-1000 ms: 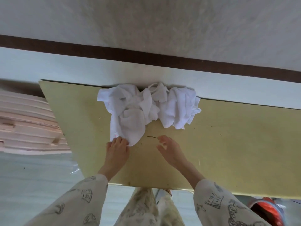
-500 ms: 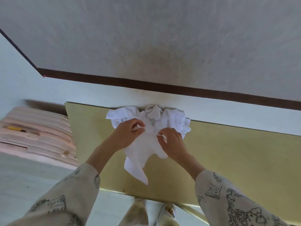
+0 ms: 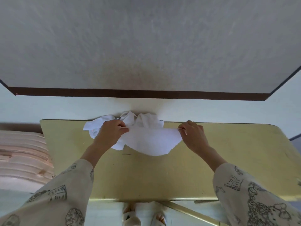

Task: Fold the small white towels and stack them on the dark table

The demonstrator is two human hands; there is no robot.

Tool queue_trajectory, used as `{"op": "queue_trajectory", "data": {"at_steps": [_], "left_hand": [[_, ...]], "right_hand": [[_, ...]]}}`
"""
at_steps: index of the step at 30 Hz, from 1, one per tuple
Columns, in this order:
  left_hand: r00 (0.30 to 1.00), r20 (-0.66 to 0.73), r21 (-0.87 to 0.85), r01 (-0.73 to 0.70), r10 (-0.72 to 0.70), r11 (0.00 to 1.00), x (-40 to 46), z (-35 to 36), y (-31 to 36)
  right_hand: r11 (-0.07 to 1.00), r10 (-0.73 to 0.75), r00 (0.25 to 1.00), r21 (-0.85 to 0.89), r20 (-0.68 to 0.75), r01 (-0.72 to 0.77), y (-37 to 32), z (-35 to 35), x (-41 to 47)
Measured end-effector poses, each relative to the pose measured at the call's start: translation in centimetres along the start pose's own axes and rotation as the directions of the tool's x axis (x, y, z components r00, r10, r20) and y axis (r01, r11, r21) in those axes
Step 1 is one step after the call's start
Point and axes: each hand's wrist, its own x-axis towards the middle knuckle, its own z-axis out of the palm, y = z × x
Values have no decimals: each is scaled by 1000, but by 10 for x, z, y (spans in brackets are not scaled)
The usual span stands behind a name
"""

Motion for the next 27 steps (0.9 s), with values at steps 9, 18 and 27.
{"op": "queue_trajectory", "data": {"at_steps": [9, 18, 27], "left_hand": [[971, 231, 37, -77, 66, 996, -36, 49, -15], [884, 422, 58, 195, -201, 979, -88, 142, -67], [872, 292, -85, 434, -394, 897, -53, 178, -93]], "right_hand": [[991, 39, 998, 128, 58, -46, 42, 14, -60], [918, 225, 855, 192, 466, -346, 84, 85, -128], [714, 398, 768, 356, 501, -602, 104, 126, -72]]}}
